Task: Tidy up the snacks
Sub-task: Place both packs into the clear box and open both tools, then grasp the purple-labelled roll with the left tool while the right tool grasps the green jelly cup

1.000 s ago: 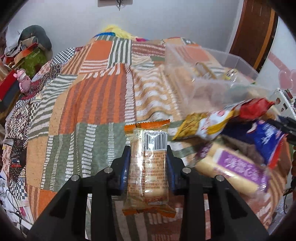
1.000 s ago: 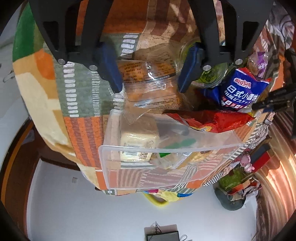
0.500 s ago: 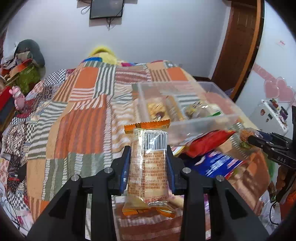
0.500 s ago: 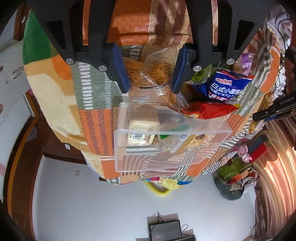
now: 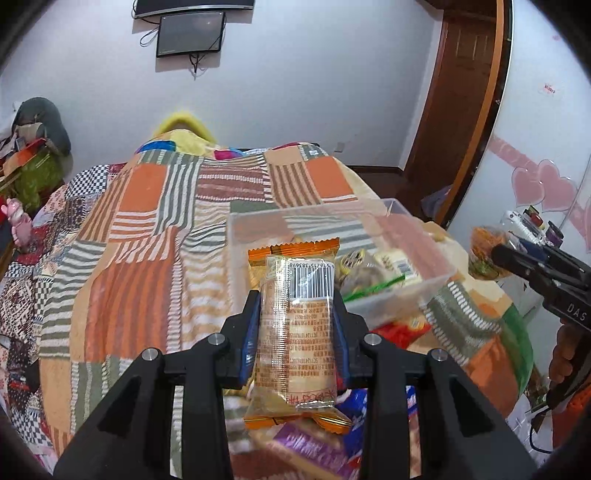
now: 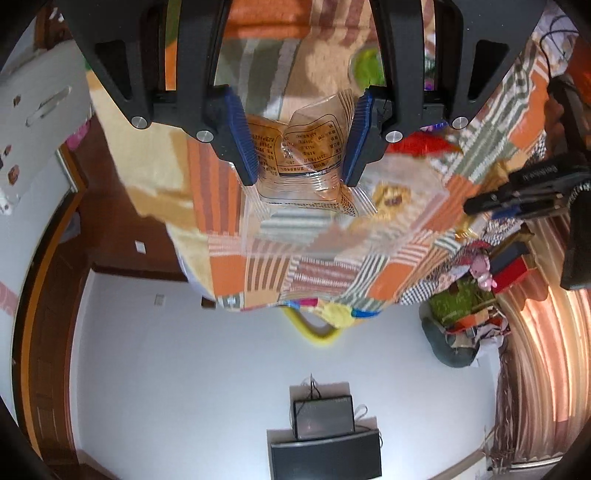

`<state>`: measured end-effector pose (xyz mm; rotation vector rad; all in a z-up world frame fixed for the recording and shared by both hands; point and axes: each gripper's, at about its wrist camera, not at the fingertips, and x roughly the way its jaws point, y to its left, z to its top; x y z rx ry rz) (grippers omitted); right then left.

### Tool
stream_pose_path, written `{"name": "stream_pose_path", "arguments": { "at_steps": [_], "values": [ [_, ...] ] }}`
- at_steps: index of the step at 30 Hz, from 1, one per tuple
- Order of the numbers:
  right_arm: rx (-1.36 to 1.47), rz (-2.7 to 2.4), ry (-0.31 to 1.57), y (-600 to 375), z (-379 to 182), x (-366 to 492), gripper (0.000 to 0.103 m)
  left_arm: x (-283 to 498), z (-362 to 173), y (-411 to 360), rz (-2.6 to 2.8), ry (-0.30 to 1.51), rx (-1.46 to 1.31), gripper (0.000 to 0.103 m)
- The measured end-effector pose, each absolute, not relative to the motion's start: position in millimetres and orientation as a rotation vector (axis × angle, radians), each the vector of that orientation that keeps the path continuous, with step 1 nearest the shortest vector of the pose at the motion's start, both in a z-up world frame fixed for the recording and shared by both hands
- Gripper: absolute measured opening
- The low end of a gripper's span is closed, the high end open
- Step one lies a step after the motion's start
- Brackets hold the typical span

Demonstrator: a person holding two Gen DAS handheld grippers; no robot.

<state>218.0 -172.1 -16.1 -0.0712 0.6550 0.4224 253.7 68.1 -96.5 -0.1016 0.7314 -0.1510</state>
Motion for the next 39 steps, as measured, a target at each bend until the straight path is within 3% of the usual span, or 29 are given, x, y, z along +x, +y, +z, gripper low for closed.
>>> {"name": "stream_pose_path", "arguments": {
  "at_steps": [19,30,39],
  "values": [
    [-0.105,0.409,0.714,-124.8,-47.8,290.9,0.044,341.6,-126.1,57.7,-0.114,0.808,-0.129,0.035],
    [-0.184,0.370,0.736,-121.9,-59.9,296.6,0.048,345.6,-134.3,53.4,-0.095,0.831,-0.112,0.035],
    [-0.140,0.403,0.720,-135.1,-37.7,281.4,0.050,317.2,-105.6,58.3,-0.093,0.772,-0.113,0.050]
  ]
}}
